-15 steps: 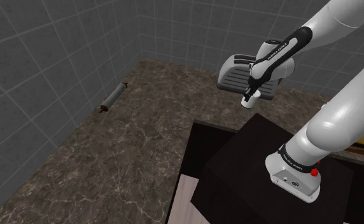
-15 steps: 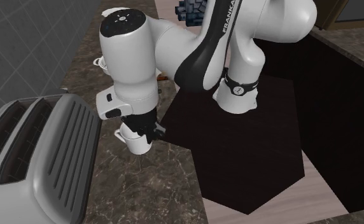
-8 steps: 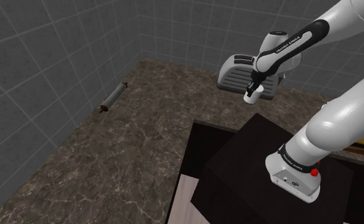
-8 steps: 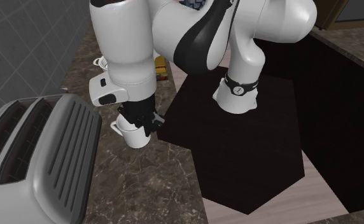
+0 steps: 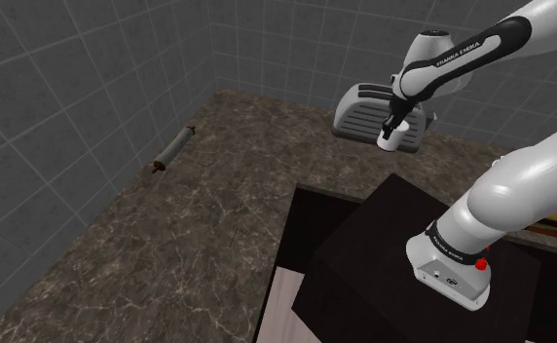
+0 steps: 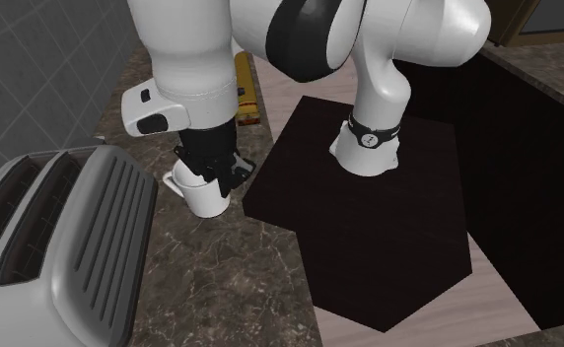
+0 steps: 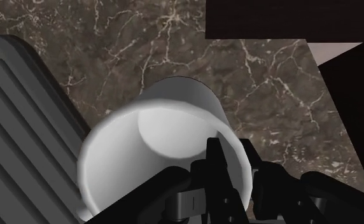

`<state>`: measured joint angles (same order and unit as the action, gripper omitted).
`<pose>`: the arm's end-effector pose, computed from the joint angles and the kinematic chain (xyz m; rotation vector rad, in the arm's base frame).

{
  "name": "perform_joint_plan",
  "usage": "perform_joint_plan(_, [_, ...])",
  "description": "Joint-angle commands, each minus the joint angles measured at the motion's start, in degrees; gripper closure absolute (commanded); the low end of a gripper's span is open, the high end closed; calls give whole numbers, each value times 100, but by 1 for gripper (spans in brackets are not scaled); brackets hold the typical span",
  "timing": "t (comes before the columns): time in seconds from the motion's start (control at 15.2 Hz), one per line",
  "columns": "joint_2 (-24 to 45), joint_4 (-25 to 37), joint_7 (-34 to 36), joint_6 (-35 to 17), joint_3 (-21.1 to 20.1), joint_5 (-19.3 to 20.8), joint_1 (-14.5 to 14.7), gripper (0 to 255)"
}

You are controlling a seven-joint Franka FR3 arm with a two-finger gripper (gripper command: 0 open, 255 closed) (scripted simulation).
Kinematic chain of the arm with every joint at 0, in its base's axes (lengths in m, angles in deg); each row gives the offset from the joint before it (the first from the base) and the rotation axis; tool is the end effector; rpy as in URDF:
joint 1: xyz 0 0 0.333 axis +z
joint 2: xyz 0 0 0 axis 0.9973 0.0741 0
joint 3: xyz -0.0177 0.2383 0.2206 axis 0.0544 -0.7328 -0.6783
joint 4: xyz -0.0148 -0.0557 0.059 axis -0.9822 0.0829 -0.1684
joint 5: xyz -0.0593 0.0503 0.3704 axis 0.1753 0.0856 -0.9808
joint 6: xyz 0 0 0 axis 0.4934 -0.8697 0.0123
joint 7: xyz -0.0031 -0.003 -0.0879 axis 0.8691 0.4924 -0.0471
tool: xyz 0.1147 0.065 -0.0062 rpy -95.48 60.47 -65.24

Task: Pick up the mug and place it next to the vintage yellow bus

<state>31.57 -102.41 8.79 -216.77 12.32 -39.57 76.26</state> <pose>0.3202 -0.2191 0.3049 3.0748 -0.0439 -0.0217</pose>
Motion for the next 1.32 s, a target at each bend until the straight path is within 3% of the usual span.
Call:
perform_joint_plan(0.0, [-136, 52, 23, 190, -40, 11, -5, 255])
perform_joint_plan(0.26, [-403, 166, 35, 567, -105, 26, -25, 255])
perform_joint_plan(0.79, [-1192, -335, -924, 706, 607, 780, -934, 255])
perform_joint_plan(1.25, [-1509, -364, -1963, 814, 1367, 1337, -1677, 255])
